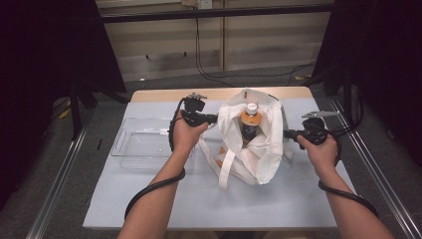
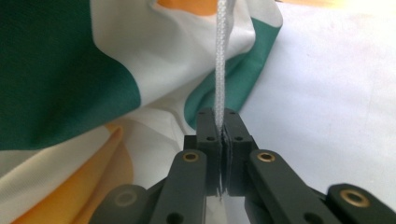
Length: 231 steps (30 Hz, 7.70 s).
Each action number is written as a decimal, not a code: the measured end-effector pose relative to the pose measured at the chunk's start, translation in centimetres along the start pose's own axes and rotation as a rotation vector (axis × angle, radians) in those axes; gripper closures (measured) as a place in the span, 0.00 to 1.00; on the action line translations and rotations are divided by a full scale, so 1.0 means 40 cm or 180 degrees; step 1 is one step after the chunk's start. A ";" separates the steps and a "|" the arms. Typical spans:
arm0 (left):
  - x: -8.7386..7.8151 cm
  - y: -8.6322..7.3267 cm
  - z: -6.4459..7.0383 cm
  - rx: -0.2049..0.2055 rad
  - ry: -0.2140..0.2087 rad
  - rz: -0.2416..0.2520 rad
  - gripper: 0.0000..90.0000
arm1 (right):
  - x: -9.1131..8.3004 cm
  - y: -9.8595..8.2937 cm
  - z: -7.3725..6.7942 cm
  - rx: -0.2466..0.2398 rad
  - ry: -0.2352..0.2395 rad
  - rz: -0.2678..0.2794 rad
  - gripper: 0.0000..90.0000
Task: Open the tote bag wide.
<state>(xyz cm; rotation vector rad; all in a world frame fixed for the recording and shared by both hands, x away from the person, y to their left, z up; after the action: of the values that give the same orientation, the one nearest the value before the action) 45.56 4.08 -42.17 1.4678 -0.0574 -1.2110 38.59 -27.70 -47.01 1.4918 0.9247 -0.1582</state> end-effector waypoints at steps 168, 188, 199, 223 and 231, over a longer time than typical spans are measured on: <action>0.002 0.025 0.056 -0.0234 0.0190 -0.0279 0.87 | -0.051 0.211 -0.089 0.0007 0.0050 -0.0163 0.41; 0.010 0.017 0.045 -0.0275 0.0209 -0.0278 0.88 | -0.018 0.156 -0.090 -0.0047 0.0031 -0.0222 0.98; 0.014 0.004 0.025 -0.0358 0.0264 -0.0296 0.90 | -0.006 0.117 -0.061 -0.0134 -0.0110 -0.0321 1.00; 0.022 -0.019 0.007 -0.0417 0.0207 -0.0303 0.89 | 0.020 0.066 -0.031 0.0060 -0.0082 -0.0249 0.99; 0.004 0.015 0.018 -0.0316 0.0229 -0.0216 0.77 | 0.009 0.093 -0.046 -0.0045 -0.0107 -0.0170 0.98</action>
<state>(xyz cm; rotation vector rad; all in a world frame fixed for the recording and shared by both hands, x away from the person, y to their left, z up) 45.50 3.29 -41.64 1.4348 0.1007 -1.1975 40.32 -25.41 -44.01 1.4480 0.9371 -0.2146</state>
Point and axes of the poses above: each handheld gripper's, and its own axes: x roughly forward along the jaws, y roughly out of its top, z roughly to its right, the point moved 5 cm from there along x, roughly forward along the jaws, and after that the axes turned 1 degree about z, right-handed, at the moved point
